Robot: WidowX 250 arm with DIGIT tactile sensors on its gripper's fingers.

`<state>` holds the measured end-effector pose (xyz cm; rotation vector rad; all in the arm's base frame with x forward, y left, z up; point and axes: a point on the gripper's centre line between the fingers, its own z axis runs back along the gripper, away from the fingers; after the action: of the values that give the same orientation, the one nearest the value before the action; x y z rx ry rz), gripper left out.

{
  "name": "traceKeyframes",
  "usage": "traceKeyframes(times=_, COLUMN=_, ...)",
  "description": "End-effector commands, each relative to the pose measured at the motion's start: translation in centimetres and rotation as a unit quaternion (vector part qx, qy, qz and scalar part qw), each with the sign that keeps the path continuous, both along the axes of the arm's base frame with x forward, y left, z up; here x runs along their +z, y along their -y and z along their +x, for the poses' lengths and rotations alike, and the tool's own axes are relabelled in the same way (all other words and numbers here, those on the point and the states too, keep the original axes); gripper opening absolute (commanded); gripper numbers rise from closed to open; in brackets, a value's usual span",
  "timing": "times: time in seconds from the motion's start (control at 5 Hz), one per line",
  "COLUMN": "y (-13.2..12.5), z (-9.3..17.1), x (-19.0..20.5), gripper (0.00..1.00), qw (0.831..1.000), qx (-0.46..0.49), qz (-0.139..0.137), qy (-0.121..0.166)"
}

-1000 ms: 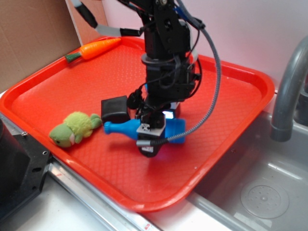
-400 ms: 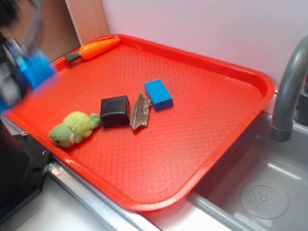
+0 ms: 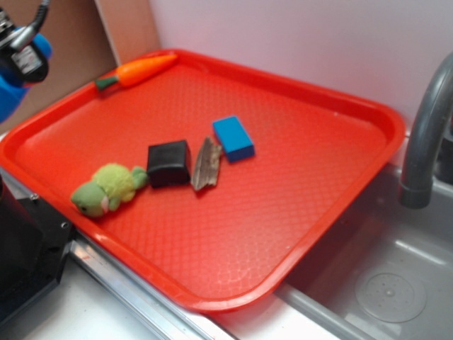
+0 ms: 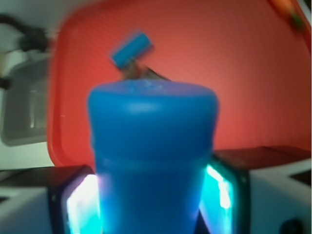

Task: Grab the blue bottle.

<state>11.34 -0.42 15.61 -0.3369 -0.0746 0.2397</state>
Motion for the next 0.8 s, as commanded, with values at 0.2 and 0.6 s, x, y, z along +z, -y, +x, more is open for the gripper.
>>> traceKeyframes(times=0.2, y=1.2, z=4.2, x=-0.2, gripper=0.0, qw=1.0, qx=-0.009, qz=0.019, qy=0.002)
traceKeyframes(times=0.6, y=3.2, z=9.9, x=2.7, gripper=0.0, qw=0.996, qx=-0.064, qz=0.054, qy=-0.011)
